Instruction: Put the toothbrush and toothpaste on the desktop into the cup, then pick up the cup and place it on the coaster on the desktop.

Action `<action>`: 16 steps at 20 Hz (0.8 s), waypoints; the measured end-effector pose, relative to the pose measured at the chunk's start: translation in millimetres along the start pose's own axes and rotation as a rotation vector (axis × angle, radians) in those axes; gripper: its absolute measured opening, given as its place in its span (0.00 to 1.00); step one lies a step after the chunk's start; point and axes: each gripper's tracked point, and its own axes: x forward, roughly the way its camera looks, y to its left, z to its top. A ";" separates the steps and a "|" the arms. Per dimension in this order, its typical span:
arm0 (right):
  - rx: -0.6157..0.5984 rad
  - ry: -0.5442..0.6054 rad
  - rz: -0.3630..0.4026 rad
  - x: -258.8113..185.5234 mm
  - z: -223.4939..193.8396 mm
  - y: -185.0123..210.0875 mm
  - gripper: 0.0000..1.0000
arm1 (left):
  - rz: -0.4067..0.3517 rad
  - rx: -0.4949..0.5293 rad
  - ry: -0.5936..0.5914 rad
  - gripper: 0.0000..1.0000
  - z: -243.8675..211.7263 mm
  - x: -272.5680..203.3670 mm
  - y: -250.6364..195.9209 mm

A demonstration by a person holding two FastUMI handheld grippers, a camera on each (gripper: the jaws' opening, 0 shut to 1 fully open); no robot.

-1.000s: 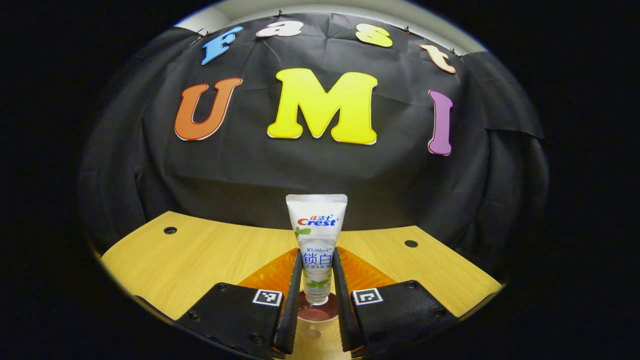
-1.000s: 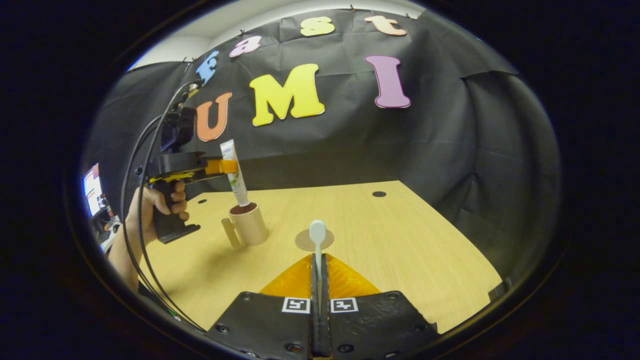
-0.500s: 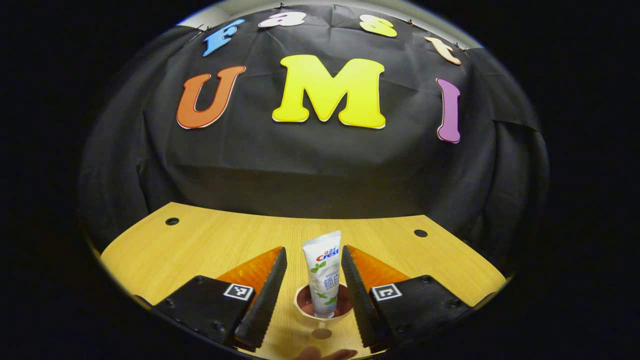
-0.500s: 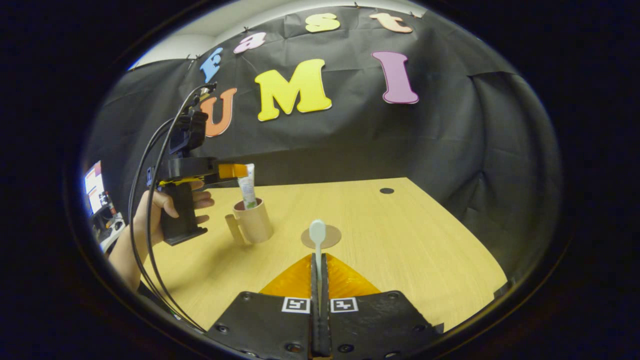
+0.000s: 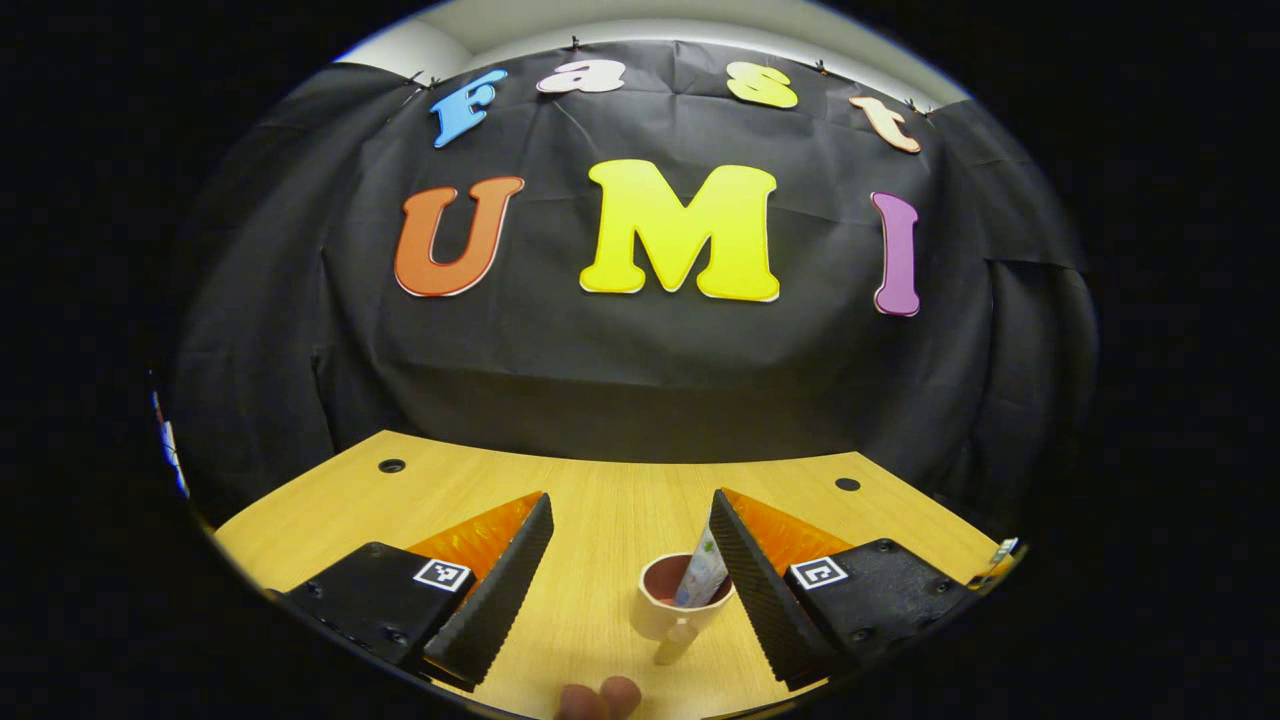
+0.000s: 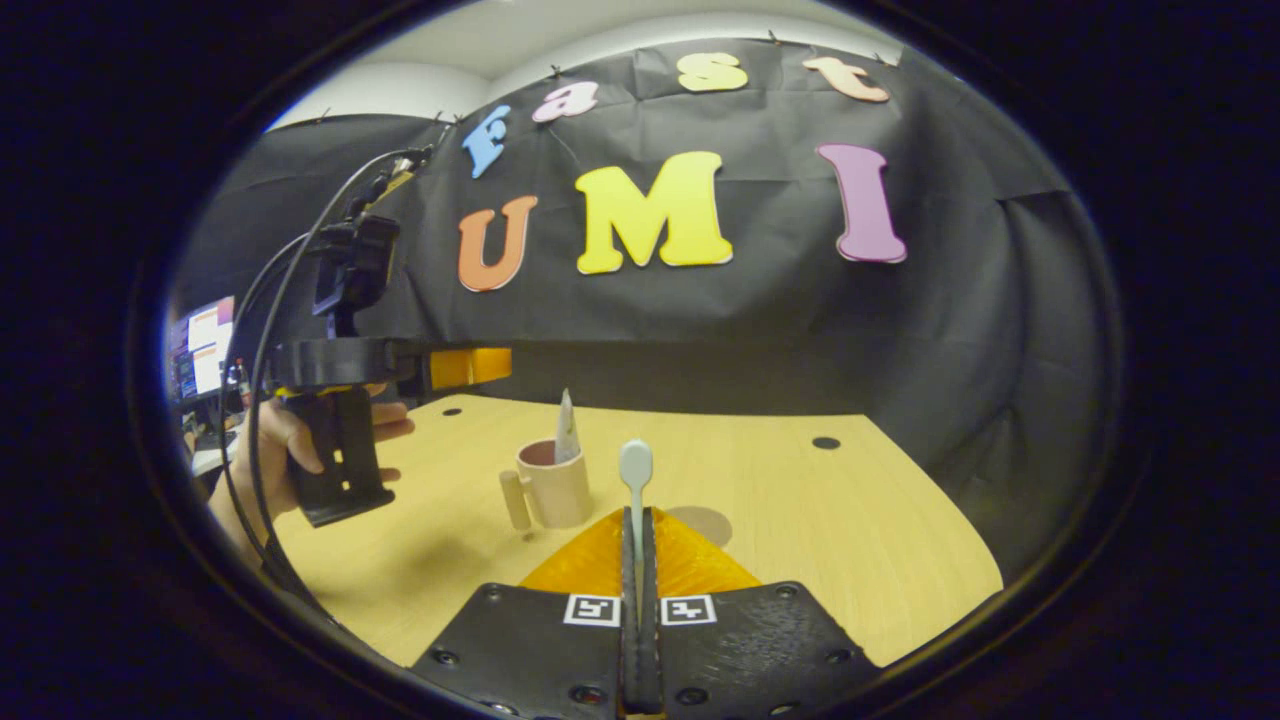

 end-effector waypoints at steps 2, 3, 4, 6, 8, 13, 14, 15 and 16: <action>-0.032 -0.047 0.035 18.1 16.9 17.6 0.00 | 0.025 -0.005 -0.009 1.00 -5.7 -18.8 18.2; -0.039 -0.070 0.060 28.2 25.4 29.6 0.00 | 0.038 -0.003 -0.007 1.00 -10.8 -27.5 27.2; -0.038 -0.089 0.090 38.1 31.1 41.4 0.00 | 0.056 0.000 -0.001 1.00 -17.4 -35.6 36.5; -0.026 -0.136 0.148 57.3 48.2 61.3 0.00 | 0.080 0.009 0.008 1.00 -27.2 -47.8 51.6; 0.014 -0.197 0.206 73.4 69.2 76.1 0.00 | 0.103 0.021 0.015 1.00 -39.0 -61.2 64.8; 0.037 -0.343 0.222 106.4 110.8 92.1 0.00 | 0.134 0.017 0.026 1.00 -58.2 -84.3 86.0; 0.037 -0.360 0.221 111.7 112.6 96.1 0.00 | 0.137 0.017 0.024 1.00 -59.5 -87.7 87.7; 0.041 -0.362 0.210 117.1 114.3 98.6 0.00 | 0.144 0.017 0.019 1.00 -59.4 -88.9 90.6; 0.046 -0.357 0.203 123.7 112.4 99.5 0.00 | 0.148 0.017 0.015 1.00 -59.6 -90.6 94.0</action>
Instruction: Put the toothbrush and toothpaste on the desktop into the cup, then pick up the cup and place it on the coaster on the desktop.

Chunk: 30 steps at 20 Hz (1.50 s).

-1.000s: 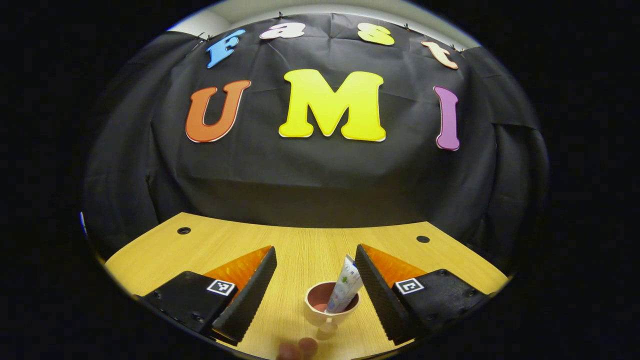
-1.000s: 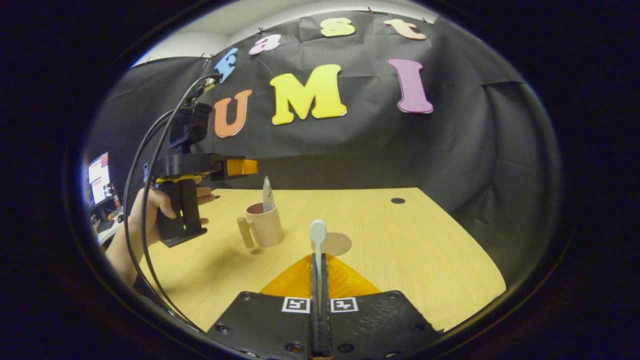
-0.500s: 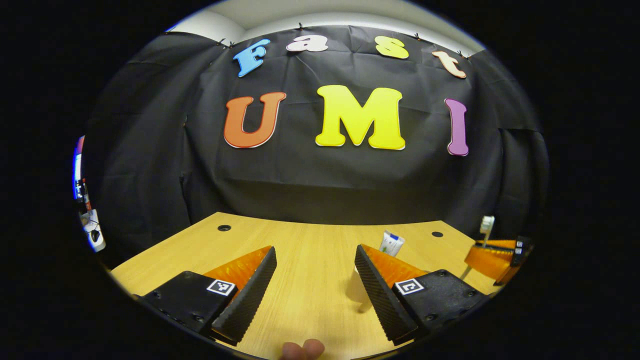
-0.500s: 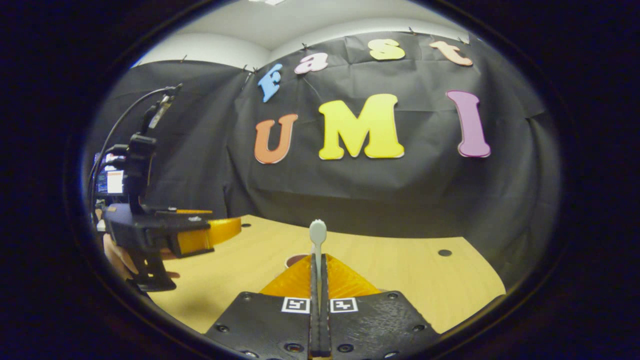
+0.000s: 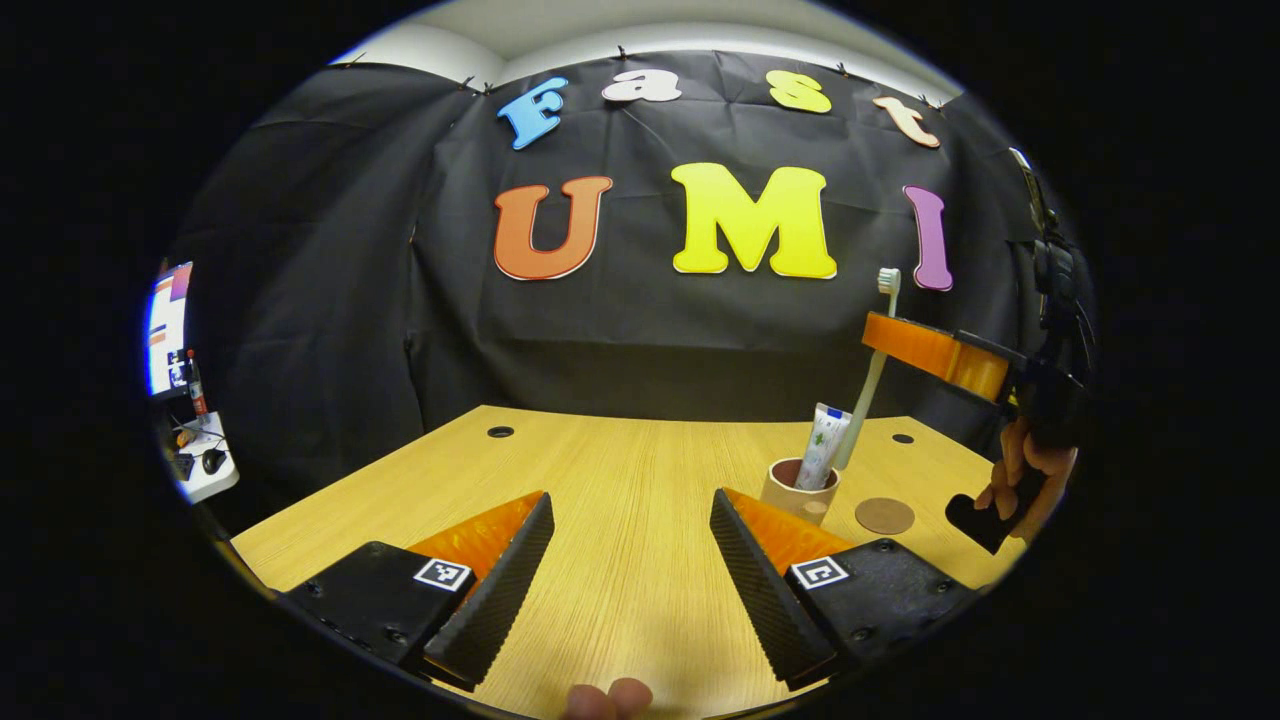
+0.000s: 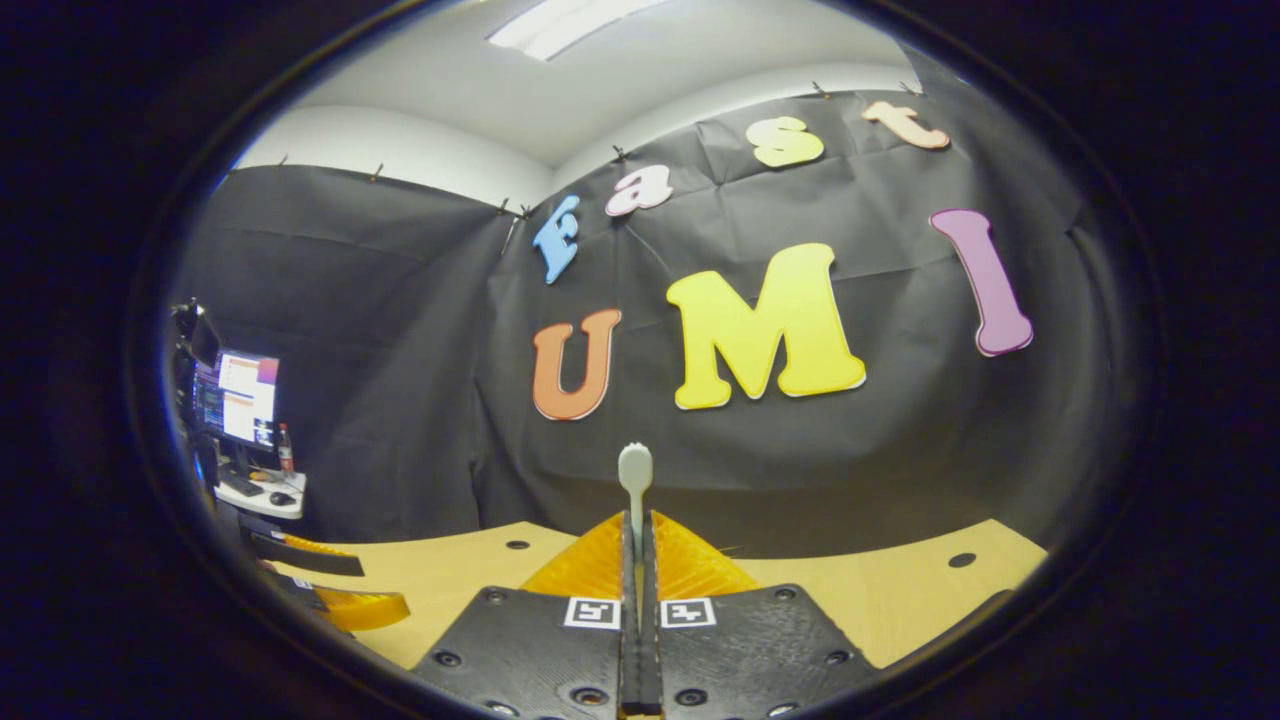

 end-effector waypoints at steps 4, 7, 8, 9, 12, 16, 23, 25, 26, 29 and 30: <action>0.007 0.042 -0.017 15.1 -20.9 1.4 0.00 | 0.021 0.004 -0.022 1.00 7.2 1.1 8.1; 0.001 0.082 -0.030 21.0 -36.5 -1.6 0.00 | 0.017 0.005 -0.027 1.00 6.5 1.7 9.0; -0.007 0.092 -0.033 23.2 -40.4 -0.9 0.00 | 0.016 0.006 -0.031 1.00 7.5 0.5 8.6; -0.015 0.102 -0.045 24.7 -43.5 -2.3 0.00 | 0.013 0.007 -0.033 1.00 8.9 -0.1 7.8; -0.037 0.153 -0.085 22.3 -57.9 -10.2 0.04 | 0.011 0.009 -0.040 1.00 7.3 5.4 4.4; -0.056 0.220 -0.070 17.5 -73.3 -6.8 0.25 | 0.008 0.007 -0.037 1.00 6.4 6.4 1.2; -0.032 0.262 -0.045 -9.3 -67.3 -4.3 0.83 | 0.005 0.008 -0.046 1.00 14.4 4.3 -8.8; -0.021 0.254 -0.052 -23.1 -55.7 -10.3 0.94 | -0.030 -0.014 -0.032 1.00 15.4 6.2 -21.5; -0.020 0.244 -0.059 -31.2 -48.5 -15.4 0.95 | -0.041 -0.022 -0.023 0.99 15.5 6.6 -25.9; -0.008 0.204 -0.097 -62.0 -21.5 -35.9 0.95 | -0.085 -0.025 0.000 1.00 16.5 8.8 -42.9; 0.000 0.190 -0.105 -73.5 -14.3 -42.7 0.95 | -0.109 -0.028 0.015 0.93 15.4 9.7 -50.6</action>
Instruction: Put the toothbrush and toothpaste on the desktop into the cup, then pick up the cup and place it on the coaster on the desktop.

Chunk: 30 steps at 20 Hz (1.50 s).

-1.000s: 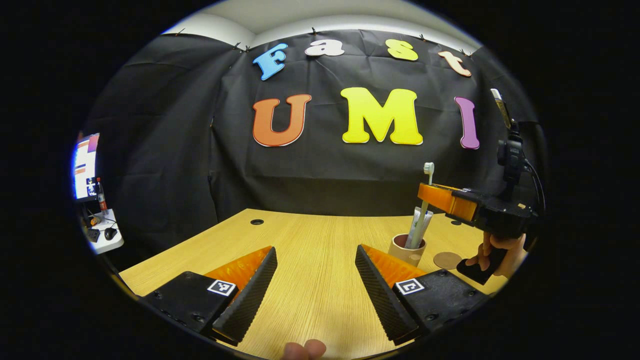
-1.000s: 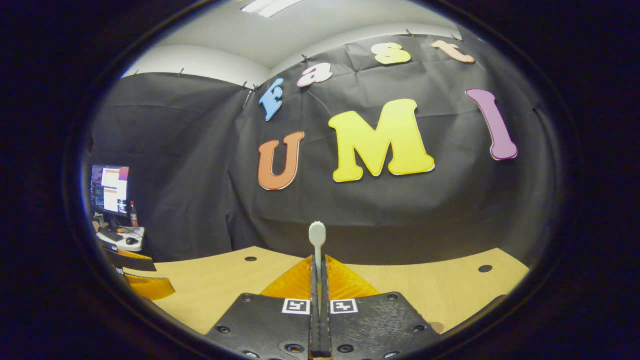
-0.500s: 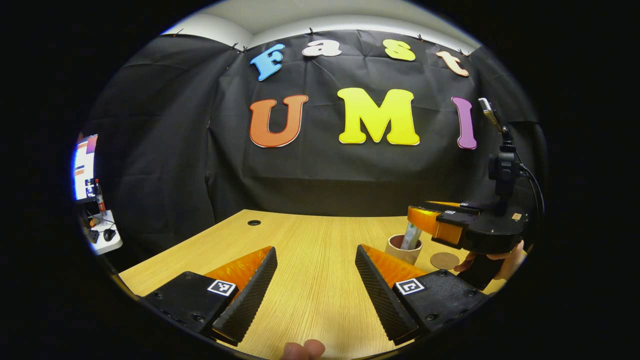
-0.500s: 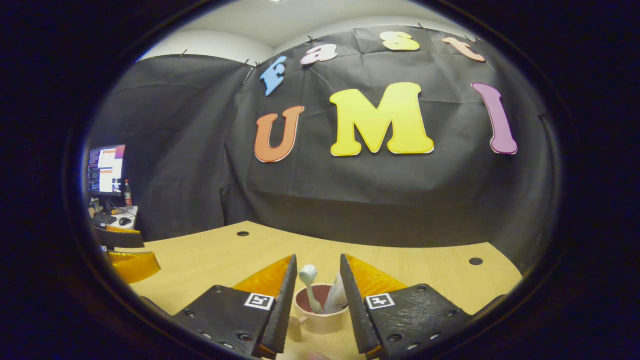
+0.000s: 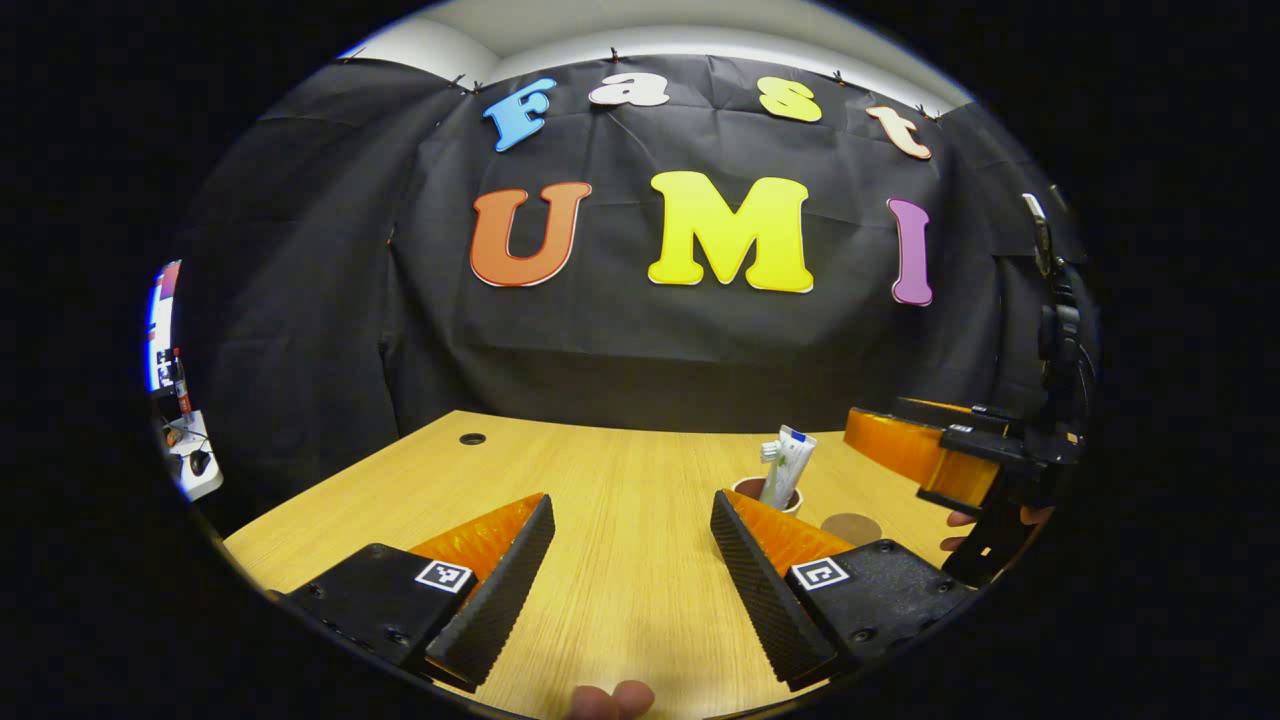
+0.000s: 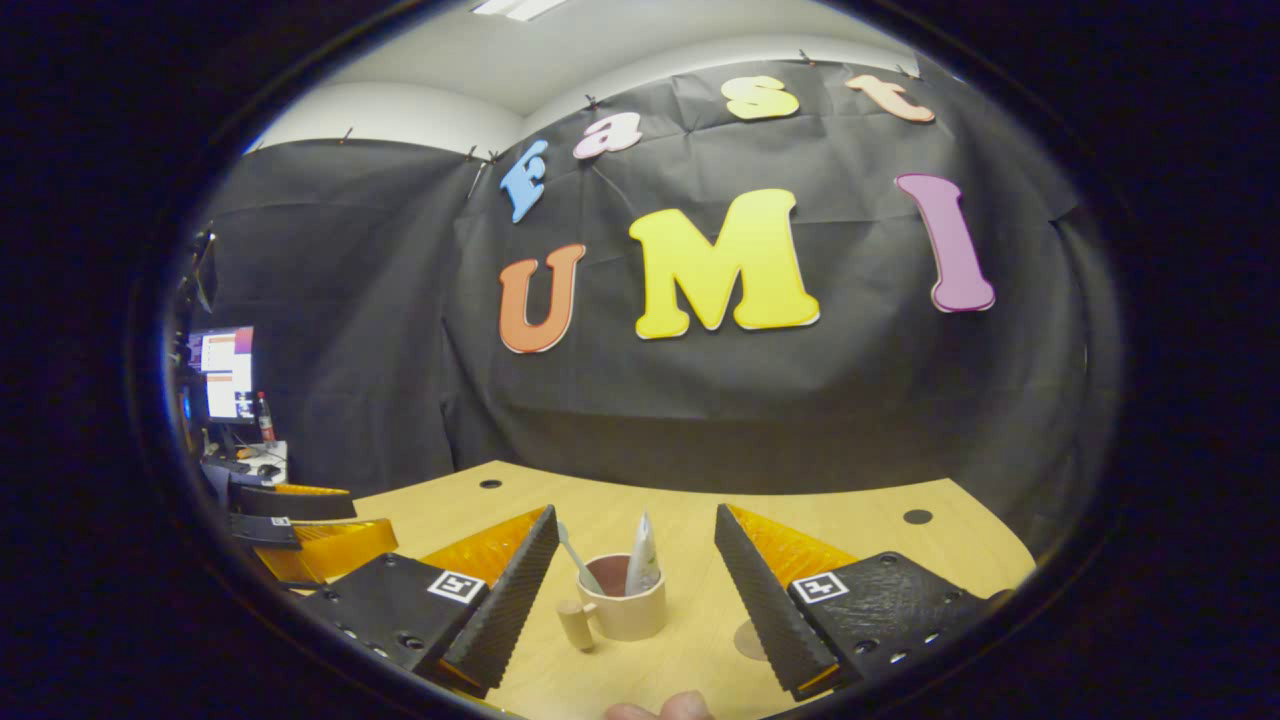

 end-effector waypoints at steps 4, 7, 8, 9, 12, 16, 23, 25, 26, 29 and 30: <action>-0.004 0.034 0.004 -49.2 -4.5 -21.9 0.93 | -0.081 -0.019 0.059 1.00 1.1 7.6 -28.6; -0.067 0.045 0.005 -90.2 -7.8 -34.0 0.94 | -0.146 -0.004 0.133 1.00 -1.8 14.7 -51.6; -0.082 0.050 0.014 -103.8 -11.2 -35.3 0.93 | -0.180 0.004 0.173 1.00 -3.8 17.7 -61.7; -0.084 0.056 0.035 -119.0 -13.4 -33.4 0.93 | -0.206 0.007 0.215 1.00 -6.8 20.1 -69.6; -0.066 0.074 0.069 -153.9 -18.2 -36.2 0.94 | -0.246 0.055 0.329 1.00 -14.4 28.2 -86.3; -0.112 0.067 0.052 -186.4 -19.9 -51.1 0.94 | -0.248 0.085 0.501 1.00 -32.8 41.3 -90.4; -0.099 0.048 0.028 -210.5 -7.7 -72.4 0.95 | -0.261 0.042 0.734 1.00 -69.6 76.0 -114.2; -0.080 0.022 0.012 -215.6 4.5 -81.0 0.95 | -0.248 0.063 0.761 1.00 -73.3 86.6 -114.9; -0.074 0.009 0.004 -217.1 8.8 -84.4 0.97 | -0.236 0.085 0.777 1.00 -78.8 91.5 -113.7; -0.063 -0.004 -0.014 -222.3 9.1 -92.4 0.97 | -0.210 0.121 0.886 1.00 -99.2 95.5 -112.7; -0.063 -0.003 -0.016 -223.2 7.4 -93.8 0.95 | -0.199 0.123 0.911 1.00 -104.0 97.2 -111.0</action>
